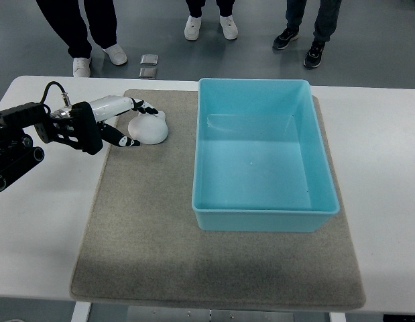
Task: Place white toy into blue box with left hand
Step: 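Close the left hand fingers around the white rabbit toy, then lift the toy with the left hand and carry it over the blue box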
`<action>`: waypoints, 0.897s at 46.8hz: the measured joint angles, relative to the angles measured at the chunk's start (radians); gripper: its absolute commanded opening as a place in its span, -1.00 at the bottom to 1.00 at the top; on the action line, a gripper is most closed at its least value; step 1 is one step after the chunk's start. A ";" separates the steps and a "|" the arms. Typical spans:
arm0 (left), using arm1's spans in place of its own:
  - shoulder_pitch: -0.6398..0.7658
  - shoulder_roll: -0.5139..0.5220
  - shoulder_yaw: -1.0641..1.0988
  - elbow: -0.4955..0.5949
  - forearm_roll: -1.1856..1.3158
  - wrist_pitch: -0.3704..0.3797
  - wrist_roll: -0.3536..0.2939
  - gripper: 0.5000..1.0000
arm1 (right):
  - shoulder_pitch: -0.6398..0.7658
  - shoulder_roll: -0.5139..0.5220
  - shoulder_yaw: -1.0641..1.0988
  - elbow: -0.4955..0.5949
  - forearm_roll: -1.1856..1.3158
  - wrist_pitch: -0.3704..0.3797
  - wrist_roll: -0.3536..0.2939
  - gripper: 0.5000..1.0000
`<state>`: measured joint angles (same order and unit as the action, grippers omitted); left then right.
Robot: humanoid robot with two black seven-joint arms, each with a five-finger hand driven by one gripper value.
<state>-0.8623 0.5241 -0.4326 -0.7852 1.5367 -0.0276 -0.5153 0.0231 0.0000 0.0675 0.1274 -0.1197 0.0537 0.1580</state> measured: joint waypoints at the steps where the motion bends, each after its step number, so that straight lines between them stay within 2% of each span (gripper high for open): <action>1: 0.000 -0.001 0.001 0.000 0.000 0.000 0.000 -0.05 | 0.000 0.000 0.000 0.000 0.000 0.000 0.000 0.74; 3: 0.000 -0.003 0.001 0.000 0.000 0.000 0.000 -0.16 | 0.000 0.000 0.000 0.000 0.000 0.000 0.000 0.74; 9: 0.000 -0.009 0.001 0.000 0.000 0.000 -0.001 -0.76 | 0.000 0.000 0.000 0.000 0.000 0.000 0.000 0.74; 13: 0.000 -0.015 0.001 0.000 -0.001 0.000 -0.001 -0.98 | 0.000 0.000 0.000 0.000 0.000 0.000 0.000 0.74; 21: -0.003 -0.016 0.000 -0.006 -0.010 0.002 -0.001 -1.00 | 0.000 0.000 0.000 0.000 0.000 0.000 0.000 0.74; 32: -0.030 -0.003 -0.020 -0.013 -0.024 0.050 0.000 -1.00 | 0.000 0.000 0.000 0.000 0.000 0.000 0.000 0.74; 42: -0.095 0.023 -0.118 -0.031 -0.022 0.051 0.000 -1.00 | 0.000 0.000 0.000 0.000 0.000 0.000 0.000 0.74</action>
<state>-0.9573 0.5470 -0.5506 -0.8159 1.5142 0.0232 -0.5154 0.0230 0.0000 0.0675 0.1273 -0.1196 0.0537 0.1580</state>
